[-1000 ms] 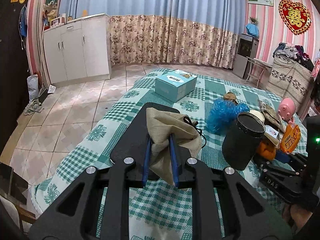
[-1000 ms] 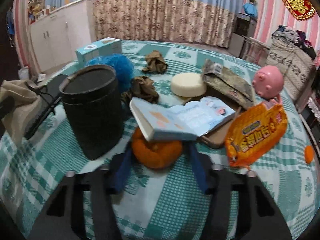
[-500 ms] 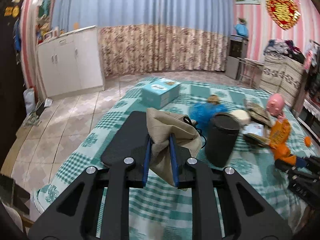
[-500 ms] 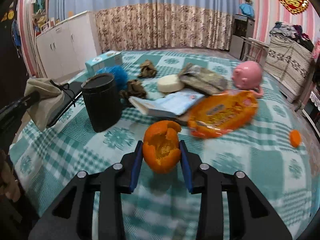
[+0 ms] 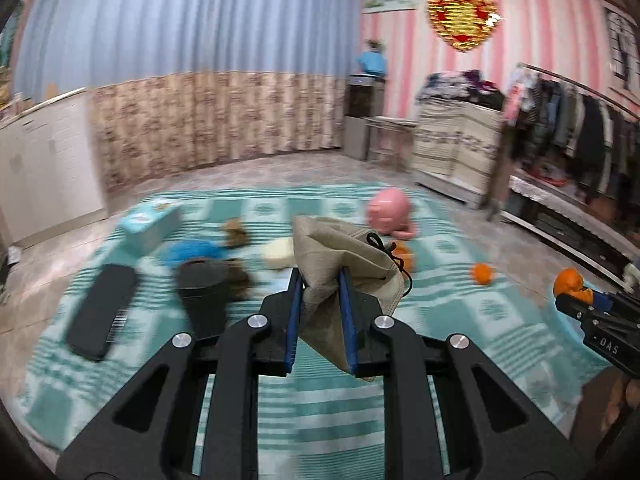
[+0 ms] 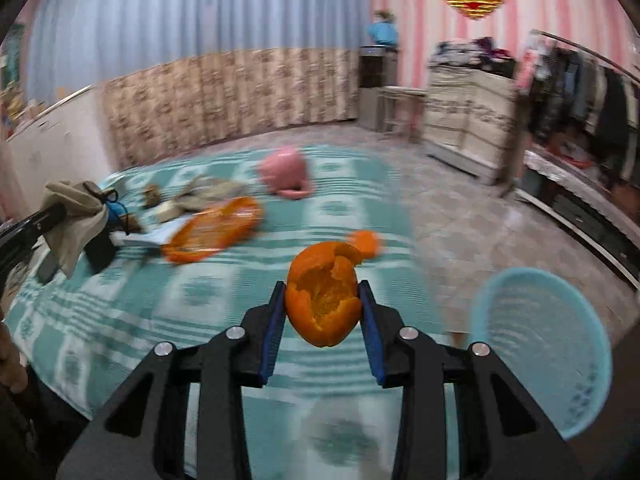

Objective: Collect trash
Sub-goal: 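Carry cloth and peel over the blue basket with both grippers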

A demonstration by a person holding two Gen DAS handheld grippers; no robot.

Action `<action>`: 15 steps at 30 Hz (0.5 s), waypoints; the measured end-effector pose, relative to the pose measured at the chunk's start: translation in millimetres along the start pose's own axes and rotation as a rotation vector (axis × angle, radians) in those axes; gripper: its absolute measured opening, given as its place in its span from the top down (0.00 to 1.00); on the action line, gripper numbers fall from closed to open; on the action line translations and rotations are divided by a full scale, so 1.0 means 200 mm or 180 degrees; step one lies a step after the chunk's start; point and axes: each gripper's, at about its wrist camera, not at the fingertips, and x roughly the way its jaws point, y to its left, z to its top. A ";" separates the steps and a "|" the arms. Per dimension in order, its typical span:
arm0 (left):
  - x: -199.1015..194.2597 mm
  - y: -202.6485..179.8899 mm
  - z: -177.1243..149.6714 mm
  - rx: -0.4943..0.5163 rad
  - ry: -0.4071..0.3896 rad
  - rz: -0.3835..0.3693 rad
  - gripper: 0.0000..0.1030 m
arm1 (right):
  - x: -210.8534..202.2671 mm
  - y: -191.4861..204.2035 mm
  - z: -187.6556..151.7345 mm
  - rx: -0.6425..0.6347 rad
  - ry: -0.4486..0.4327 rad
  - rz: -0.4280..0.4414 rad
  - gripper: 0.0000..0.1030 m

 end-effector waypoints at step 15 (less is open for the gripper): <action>0.31 -1.12 -0.04 0.0702 0.0370 -0.1385 0.83 | -0.11 -0.92 -0.15 0.0714 0.0024 -0.0911 0.65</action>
